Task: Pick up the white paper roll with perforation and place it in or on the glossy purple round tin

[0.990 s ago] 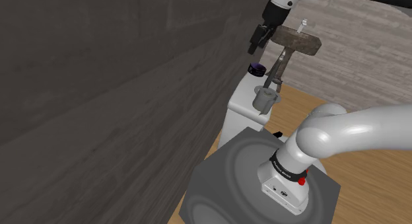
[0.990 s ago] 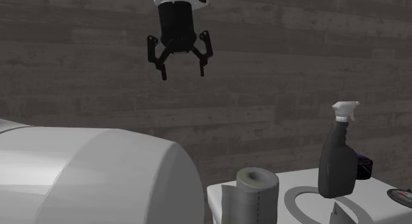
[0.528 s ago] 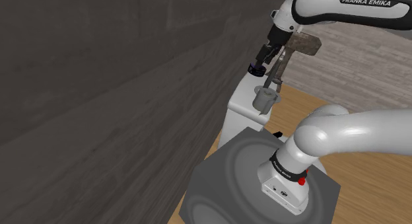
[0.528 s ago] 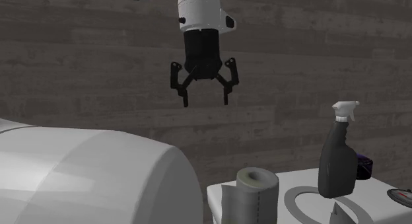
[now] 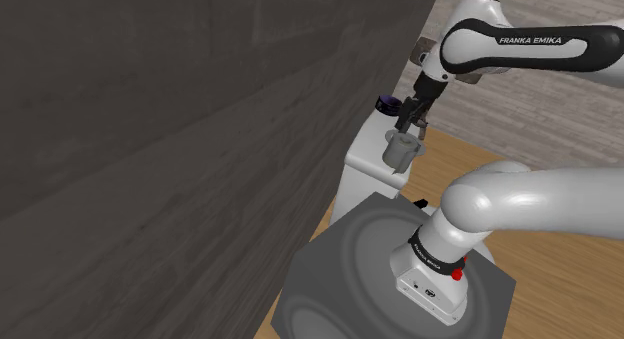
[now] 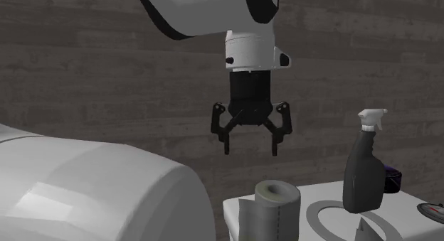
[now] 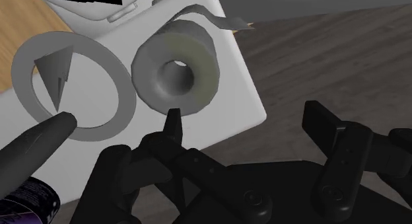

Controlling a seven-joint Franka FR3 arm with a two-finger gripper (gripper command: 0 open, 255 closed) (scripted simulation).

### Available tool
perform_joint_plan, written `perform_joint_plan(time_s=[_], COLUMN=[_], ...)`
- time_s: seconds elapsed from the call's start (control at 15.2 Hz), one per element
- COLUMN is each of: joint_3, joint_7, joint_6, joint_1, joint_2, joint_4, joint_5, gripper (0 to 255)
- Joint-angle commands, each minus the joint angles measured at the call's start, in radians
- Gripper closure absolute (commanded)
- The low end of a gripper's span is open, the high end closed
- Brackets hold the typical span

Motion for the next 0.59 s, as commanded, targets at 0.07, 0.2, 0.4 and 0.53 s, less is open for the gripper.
perform_joint_plan(time_s=[0.07,0.2,0.4,0.53], joint_3=[-0.063,-0.105,-0.148,-0.158], joint_7=[-0.026,-0.041,-0.056,-0.055], joint_6=[0.052,0.09,0.145,0.181], joint_1=[-0.05,-0.084,-0.115,-0.116], joint_2=[0.025,0.047,0.081,0.099], joint_4=[-0.041,-0.068,-0.098,-0.116], joint_5=[-0.041,-0.069,-0.099,-0.107], gripper=[0,0,0,0])
